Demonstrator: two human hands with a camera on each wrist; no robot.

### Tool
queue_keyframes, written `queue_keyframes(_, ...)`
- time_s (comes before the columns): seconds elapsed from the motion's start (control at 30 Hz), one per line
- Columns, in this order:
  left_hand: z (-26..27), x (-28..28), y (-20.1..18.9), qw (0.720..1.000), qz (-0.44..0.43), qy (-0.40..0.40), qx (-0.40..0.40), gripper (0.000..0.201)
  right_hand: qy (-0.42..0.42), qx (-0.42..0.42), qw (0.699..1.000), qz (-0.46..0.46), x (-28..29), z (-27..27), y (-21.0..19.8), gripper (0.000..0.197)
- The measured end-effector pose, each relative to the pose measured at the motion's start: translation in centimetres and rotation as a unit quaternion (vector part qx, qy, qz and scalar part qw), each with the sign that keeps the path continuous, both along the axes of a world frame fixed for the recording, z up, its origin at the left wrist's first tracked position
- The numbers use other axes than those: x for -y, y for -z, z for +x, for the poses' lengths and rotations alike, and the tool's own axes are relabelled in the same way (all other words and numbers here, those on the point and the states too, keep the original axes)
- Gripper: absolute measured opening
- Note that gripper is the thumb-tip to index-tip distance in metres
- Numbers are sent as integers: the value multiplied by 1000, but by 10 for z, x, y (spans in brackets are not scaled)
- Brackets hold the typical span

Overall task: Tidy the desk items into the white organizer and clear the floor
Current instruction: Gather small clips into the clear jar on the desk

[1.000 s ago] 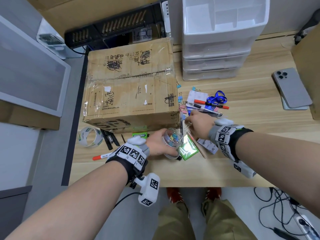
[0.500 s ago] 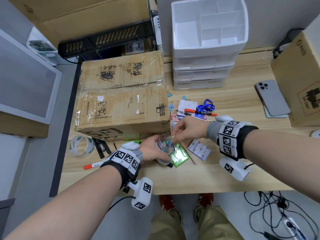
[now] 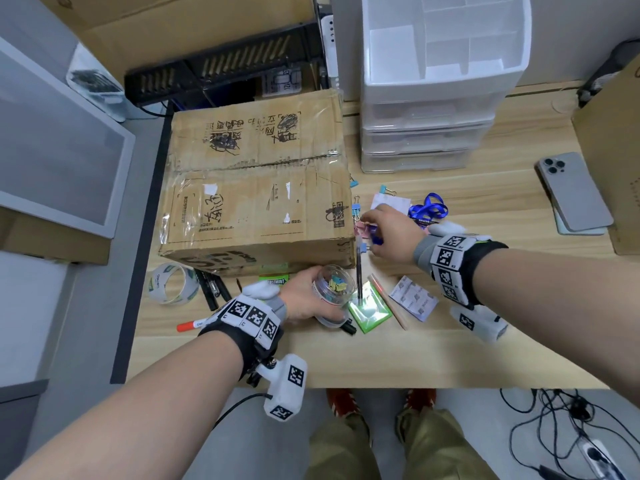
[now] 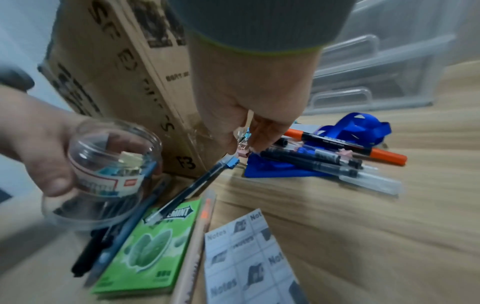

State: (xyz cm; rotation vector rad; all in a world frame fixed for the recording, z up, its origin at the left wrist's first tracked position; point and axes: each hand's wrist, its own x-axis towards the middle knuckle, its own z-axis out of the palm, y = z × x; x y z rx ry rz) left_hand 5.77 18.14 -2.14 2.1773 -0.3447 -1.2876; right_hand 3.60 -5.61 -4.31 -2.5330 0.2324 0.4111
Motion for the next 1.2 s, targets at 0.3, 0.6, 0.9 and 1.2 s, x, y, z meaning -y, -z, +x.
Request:
queue_keyframes(0.3, 3, -5, -2, 1000, 10, 9, 15, 74, -107, -36, 980, -167, -14, 26, 5, 55)
queue_keyframes(0.6, 5, 0, -13, 999, 27, 28, 6, 69, -103, -38, 983, -145, -14, 20, 2, 32)
queue_keyframes(0.9, 3, 4, -11, 998, 46, 30, 9, 75, -73, -57, 982, -167, -22, 20, 8, 27)
queue_keyframes(1.2, -1, 6, -14, 1000, 27, 15, 7, 71, -89, -80, 980, -157, -20, 19, 0, 14)
